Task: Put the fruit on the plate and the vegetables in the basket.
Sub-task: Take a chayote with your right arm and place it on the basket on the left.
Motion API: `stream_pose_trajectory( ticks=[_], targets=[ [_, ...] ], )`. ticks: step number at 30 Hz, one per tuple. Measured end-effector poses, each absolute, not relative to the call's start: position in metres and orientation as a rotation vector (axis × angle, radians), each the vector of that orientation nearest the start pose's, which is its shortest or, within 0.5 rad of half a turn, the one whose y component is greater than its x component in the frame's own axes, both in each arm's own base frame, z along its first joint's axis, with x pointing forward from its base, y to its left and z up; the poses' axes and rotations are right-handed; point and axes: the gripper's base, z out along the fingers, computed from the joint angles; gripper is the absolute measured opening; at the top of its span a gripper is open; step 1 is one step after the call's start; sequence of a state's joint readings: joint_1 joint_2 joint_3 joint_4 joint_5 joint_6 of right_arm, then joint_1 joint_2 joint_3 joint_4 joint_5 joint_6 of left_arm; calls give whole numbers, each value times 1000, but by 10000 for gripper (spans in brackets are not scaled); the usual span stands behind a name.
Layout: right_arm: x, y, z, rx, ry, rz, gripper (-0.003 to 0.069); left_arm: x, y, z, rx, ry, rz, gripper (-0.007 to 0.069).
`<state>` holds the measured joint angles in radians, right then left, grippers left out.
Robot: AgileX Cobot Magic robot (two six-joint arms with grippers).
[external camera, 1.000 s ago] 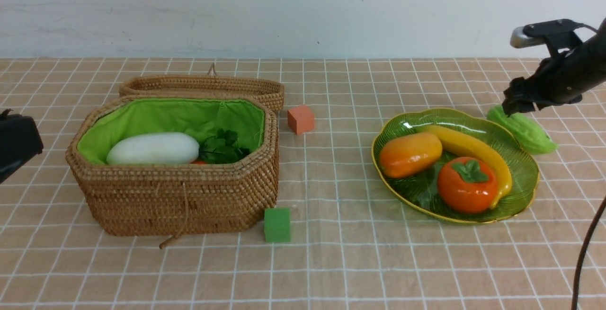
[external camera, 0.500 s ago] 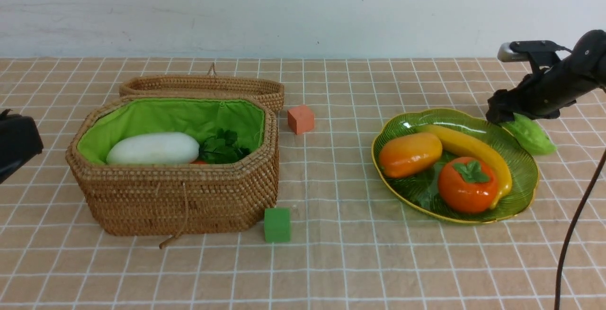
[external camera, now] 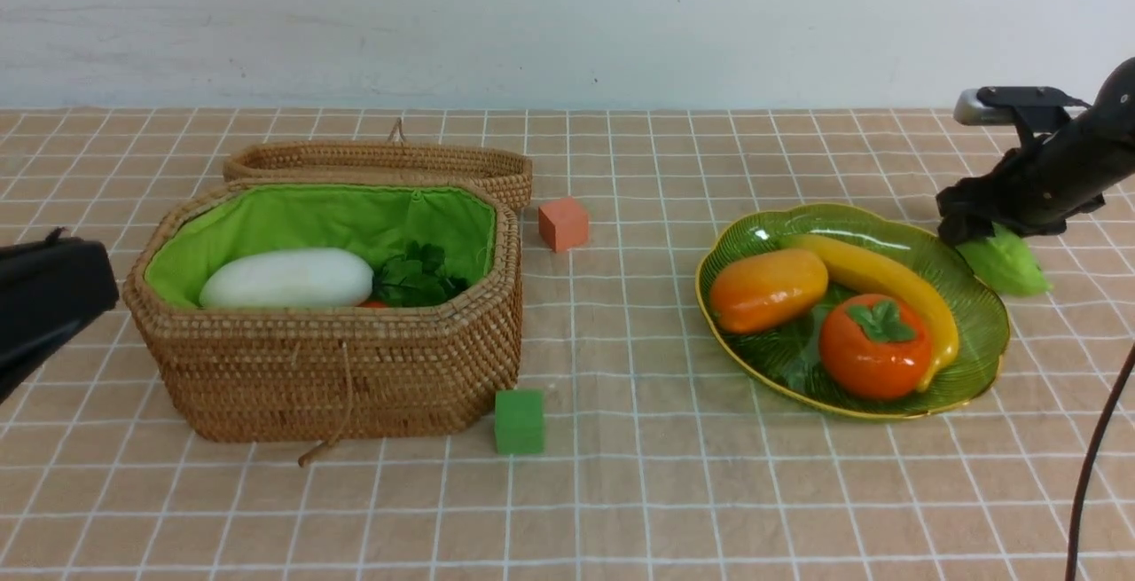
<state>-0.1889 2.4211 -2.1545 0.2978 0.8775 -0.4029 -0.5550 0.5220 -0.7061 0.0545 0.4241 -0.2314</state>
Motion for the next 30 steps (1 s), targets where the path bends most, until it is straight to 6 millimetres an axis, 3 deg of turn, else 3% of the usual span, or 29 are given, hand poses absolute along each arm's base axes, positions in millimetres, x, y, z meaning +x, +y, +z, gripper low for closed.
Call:
stream_pose_trajectory(
  ticks=[1, 4, 7, 9, 10, 11, 14, 15, 16, 17, 18, 19, 21, 22, 23, 24, 26, 30],
  targets=[
    [525, -79, 189, -99, 2574, 159, 416, 87, -52, 370, 310, 1741, -521, 22],
    [511, -66, 241, -81, 2534, 259, 416, 88, -52, 367, 315, 1779, -512, 22],
    [492, -31, 303, -208, 2416, 420, 416, 89, -52, 366, 325, 1786, -490, 22],
    [477, 14, 344, -400, 2274, 560, 416, 89, -51, 366, 331, 1784, -474, 22],
    [475, 25, 348, -440, 2247, 588, 416, 89, -51, 366, 333, 1785, -470, 22],
    [461, 68, 372, -604, 2115, 692, 416, 89, -51, 365, 335, 1785, -465, 22],
    [437, 148, 393, -855, 1898, 830, 416, 89, -50, 365, 337, 1790, -459, 22],
    [435, 153, 394, -868, 1885, 835, 416, 89, -50, 365, 337, 1790, -459, 22],
    [428, 186, 393, -933, 1813, 848, 416, 89, -50, 365, 339, 1789, -456, 22],
    [426, 195, 392, -946, 1798, 851, 416, 89, -50, 365, 340, 1789, -455, 22],
    [418, 232, 386, -990, 1743, 857, 416, 90, -50, 365, 345, 1790, -442, 22],
    [419, 236, 384, -984, 1738, 852, 416, 90, -50, 365, 346, 1791, -439, 22],
    [410, 285, 366, -1043, 1664, 810, 416, 90, -49, 364, 353, 1797, -422, 22],
    [410, 288, 365, -1046, 1659, 805, 416, 90, -49, 364, 353, 1800, -422, 22],
    [410, 310, 350, -1056, 1629, 758, 416, 90, -49, 363, 355, 1806, -417, 22],
    [408, 313, 350, -1065, 1624, 757, 416, 90, -49, 363, 355, 1806, -416, 23],
    [408, 335, 330, -1056, 1610, 715, 416, 90, -49, 363, 355, 1807, -416, 25],
    [411, 350, 307, -1051, 1630, 687, 484, 90, -49, 363, 355, 1807, -415, 26]
  ],
)
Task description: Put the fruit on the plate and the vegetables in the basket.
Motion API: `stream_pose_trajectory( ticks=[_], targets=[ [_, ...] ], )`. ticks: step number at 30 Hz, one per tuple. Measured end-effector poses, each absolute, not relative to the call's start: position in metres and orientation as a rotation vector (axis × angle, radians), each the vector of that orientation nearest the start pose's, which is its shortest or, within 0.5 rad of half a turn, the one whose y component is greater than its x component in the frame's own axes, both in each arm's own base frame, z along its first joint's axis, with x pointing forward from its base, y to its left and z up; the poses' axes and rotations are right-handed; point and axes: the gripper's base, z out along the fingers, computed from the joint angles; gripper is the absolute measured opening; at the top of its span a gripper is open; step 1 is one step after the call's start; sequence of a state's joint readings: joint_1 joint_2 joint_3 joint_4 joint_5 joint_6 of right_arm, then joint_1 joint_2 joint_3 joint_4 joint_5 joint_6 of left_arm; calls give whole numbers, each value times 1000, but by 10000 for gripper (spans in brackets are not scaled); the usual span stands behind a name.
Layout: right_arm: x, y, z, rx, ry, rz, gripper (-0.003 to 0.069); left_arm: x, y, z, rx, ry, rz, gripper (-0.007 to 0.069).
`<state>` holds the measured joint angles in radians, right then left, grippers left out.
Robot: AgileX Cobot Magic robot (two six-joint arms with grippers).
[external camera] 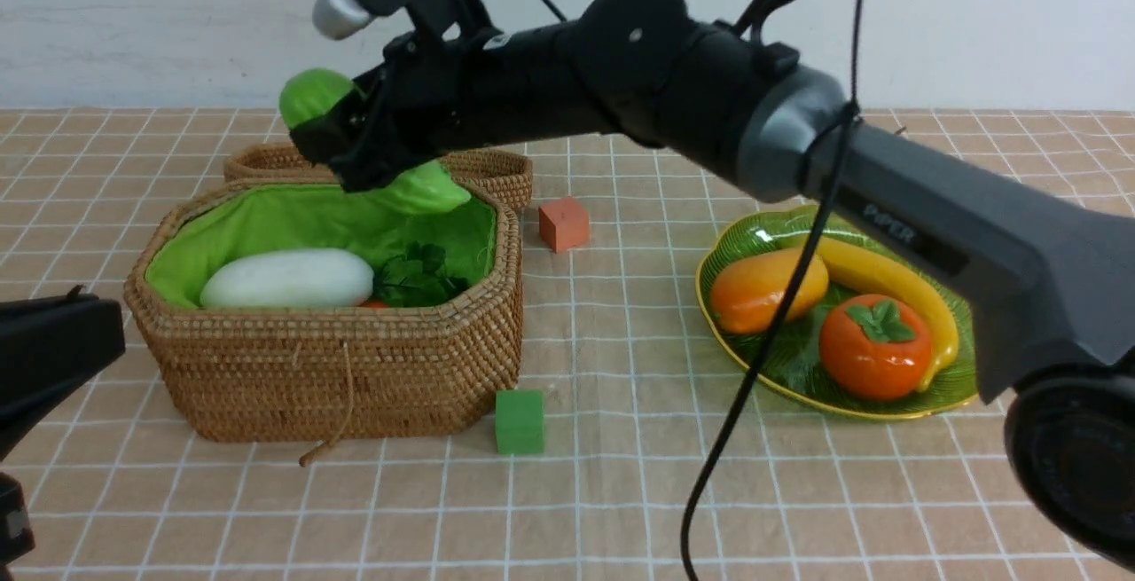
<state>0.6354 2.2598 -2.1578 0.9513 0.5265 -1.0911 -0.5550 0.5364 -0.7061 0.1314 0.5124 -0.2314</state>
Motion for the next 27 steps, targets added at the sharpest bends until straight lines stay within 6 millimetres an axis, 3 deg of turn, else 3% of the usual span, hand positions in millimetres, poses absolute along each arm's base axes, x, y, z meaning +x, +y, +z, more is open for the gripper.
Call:
stream_pose_trajectory(
  ticks=[1, 4, 9, 10, 11, 13, 15, 16, 19, 22, 27],
  targets=[
    [411, 351, 302, -1072, 1639, 674, 554, 90, -49, 363, 356, 1806, -413, 26],
    [409, 346, 305, -1085, 1690, 691, 640, 90, -49, 363, 358, 1804, -409, 26],
    [394, 306, 343, -1050, 1928, 760, 643, 91, -48, 365, 364, 1774, -397, 26],
    [392, 292, 353, -1029, 1989, 745, 617, 91, -49, 366, 365, 1762, -397, 26],
    [379, 265, 376, -995, 2107, 724, 556, 92, -49, 368, 364, 1730, -403, 26],
    [366, 236, 398, -959, 2221, 659, 449, 90, -50, 367, 361, 1675, -422, 26],
    [360, 221, 409, -926, 2256, 612, 360, 87, -49, 364, 357, 1636, -437, 26],
    [352, 208, 420, -892, 2270, 573, 264, 84, -47, 356, 349, 1605, -462, 24],
    [331, 186, 435, -841, 2298, 511, 83, 70, -42, 335, 317, 1521, -528, 4],
    [308, 171, 438, -784, 2346, 461, -4, 61, -37, 318, 292, 1469, -569, -13],
    [235, 132, 417, -637, 2510, 436, -16, 57, -35, 278, 263, 1507, -610, -13]
  ],
)
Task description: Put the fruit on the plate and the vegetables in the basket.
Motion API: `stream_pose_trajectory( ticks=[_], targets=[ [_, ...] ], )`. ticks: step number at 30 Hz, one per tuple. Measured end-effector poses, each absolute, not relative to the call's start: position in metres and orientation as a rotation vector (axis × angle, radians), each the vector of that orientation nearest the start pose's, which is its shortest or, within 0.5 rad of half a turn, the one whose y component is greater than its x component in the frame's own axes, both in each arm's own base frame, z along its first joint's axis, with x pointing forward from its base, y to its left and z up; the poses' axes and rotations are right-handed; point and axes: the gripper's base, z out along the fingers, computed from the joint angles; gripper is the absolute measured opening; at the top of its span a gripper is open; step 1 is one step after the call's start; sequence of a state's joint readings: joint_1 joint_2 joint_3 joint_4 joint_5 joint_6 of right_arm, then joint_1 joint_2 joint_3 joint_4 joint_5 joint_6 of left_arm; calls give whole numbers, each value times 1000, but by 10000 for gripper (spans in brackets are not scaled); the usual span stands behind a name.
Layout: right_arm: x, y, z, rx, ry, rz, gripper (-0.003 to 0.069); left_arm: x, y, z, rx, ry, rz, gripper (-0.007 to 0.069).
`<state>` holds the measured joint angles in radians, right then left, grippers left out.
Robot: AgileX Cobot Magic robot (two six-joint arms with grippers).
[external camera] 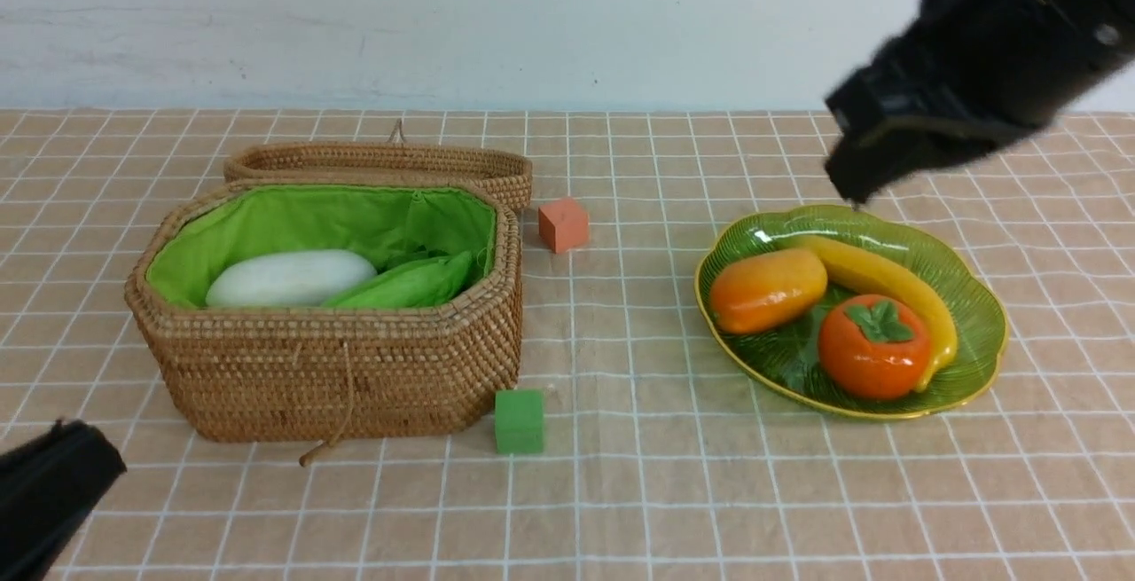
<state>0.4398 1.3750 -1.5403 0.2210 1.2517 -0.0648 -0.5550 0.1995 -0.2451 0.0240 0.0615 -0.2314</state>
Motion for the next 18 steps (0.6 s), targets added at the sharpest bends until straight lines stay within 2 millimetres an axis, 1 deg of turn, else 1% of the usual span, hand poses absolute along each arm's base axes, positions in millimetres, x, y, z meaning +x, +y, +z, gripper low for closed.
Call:
stream_pose_trajectory(
  ticks=[2, 3, 4, 6, 7, 8, 9, 10, 11, 12, 13, 14, 15, 16, 18],
  targets=[
    [211, 120, 402, -578, 2572, 445, -15, 58, -36, 271, 263, 1524, -611, -13],
    [198, 114, 391, -545, 2612, 448, -14, 58, -36, 267, 263, 1537, -611, -13],
    [187, 108, 384, -510, 2624, 455, -14, 58, -36, 265, 262, 1543, -611, -13],
    [167, 99, 372, -444, 2609, 473, -13, 59, -37, 260, 264, 1559, -609, -13],
    [156, 93, 369, -412, 2571, 487, -10, 59, -37, 256, 265, 1569, -607, -13],
    [150, 90, 366, -403, 2556, 491, -10, 60, -37, 255, 266, 1575, -606, -13],
    [150, 90, 365, -398, 2546, 494, -10, 60, -37, 255, 267, 1578, -605, -13],
    [140, 85, 360, -383, 2516, 502, -8, 60, -37, 252, 269, 1593, -602, -13],
    [139, 84, 360, -383, 2514, 502, -7, 60, -37, 252, 269, 1594, -602, -13],
    [129, 80, 355, -377, 2505, 506, -7, 60, -37, 250, 272, 1612, -598, -13],
    [128, 79, 355, -377, 2504, 506, -7, 60, -37, 250, 272, 1613, -597, -13],
    [121, 76, 352, -374, 2502, 508, -7, 60, -37, 248, 274, 1626, -594, -13],
    [120, 76, 351, -375, 2501, 508, -7, 60, -37, 248, 275, 1628, -594, -13],
    [112, 72, 350, -379, 2503, 508, -7, 60, -37, 247, 277, 1643, -590, -13],
    [107, 70, 350, -385, 2505, 508, -7, 60, -37, 246, 279, 1653, -587, -13]
  ],
)
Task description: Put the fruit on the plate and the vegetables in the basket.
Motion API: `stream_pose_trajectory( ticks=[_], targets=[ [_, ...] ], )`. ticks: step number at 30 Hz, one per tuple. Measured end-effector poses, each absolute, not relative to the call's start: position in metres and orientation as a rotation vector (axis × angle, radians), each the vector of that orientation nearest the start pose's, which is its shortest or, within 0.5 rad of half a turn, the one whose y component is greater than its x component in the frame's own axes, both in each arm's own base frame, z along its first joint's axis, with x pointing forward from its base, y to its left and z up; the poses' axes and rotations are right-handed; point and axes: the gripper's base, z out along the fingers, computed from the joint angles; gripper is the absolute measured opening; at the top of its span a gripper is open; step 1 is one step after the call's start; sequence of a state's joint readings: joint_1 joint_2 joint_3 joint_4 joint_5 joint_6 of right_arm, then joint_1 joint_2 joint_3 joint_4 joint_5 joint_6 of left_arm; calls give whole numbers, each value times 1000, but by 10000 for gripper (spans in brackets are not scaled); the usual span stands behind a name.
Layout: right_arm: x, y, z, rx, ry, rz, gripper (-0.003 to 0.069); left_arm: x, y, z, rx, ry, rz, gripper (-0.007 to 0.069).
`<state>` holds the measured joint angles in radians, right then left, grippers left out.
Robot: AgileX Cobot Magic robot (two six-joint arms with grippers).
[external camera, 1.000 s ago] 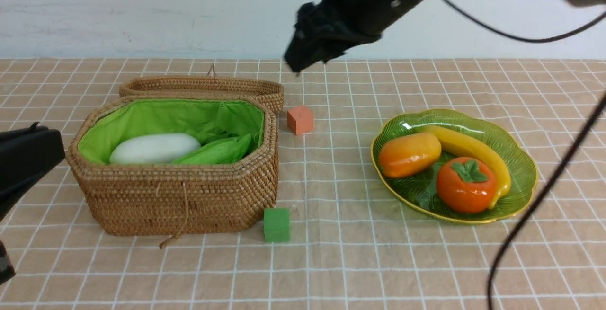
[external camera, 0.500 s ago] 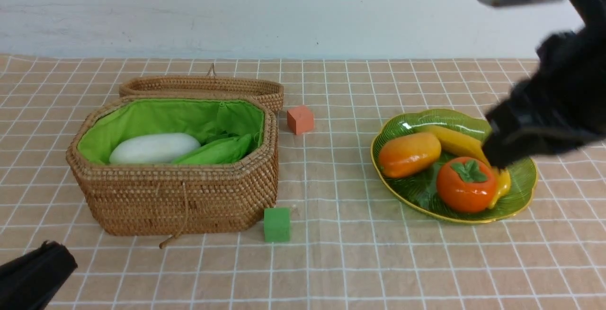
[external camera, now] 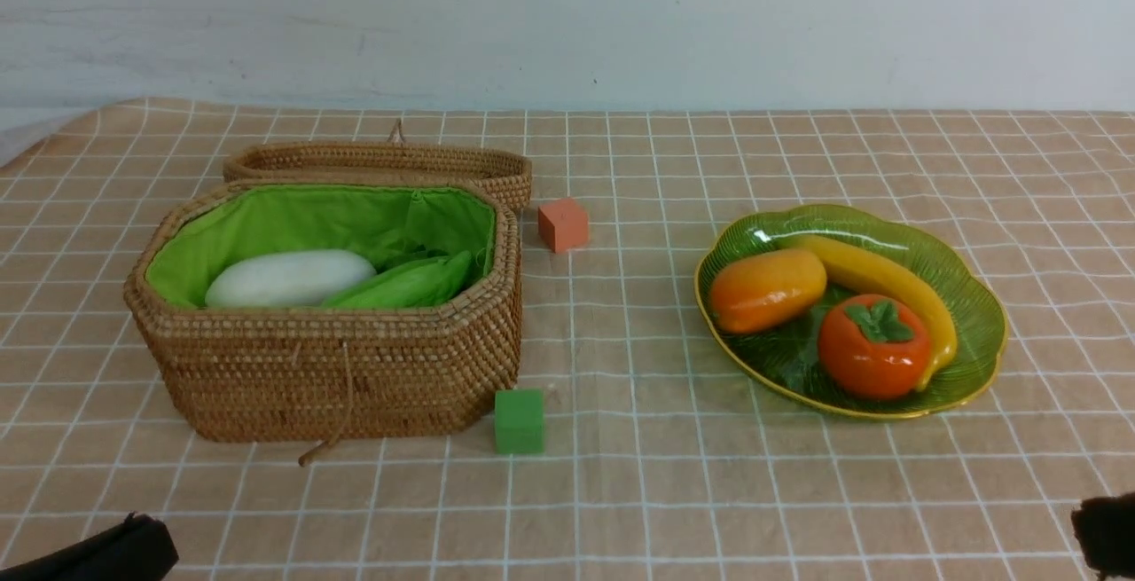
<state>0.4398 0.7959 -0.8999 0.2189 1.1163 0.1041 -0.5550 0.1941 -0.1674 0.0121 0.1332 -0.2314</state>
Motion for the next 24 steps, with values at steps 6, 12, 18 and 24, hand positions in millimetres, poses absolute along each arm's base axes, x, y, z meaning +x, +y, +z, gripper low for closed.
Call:
stream_pose_trajectory(
  ticks=[6, 12, 18, 24],
  targets=[
    [99, 64, 352, -392, 2495, 483, -7, 60, -37, 245, 280, 1663, -586, -13],
    [87, 28, 324, -182, 2218, 288, -7, 60, -37, 244, 280, 1665, -585, -13],
    [57, 5, 236, -19, 1925, 57, -7, 60, -37, 244, 280, 1665, -585, -12],
    [52, 1, 174, 5, 1875, 1, -7, 60, -37, 244, 279, 1666, -586, -8]
  ],
)
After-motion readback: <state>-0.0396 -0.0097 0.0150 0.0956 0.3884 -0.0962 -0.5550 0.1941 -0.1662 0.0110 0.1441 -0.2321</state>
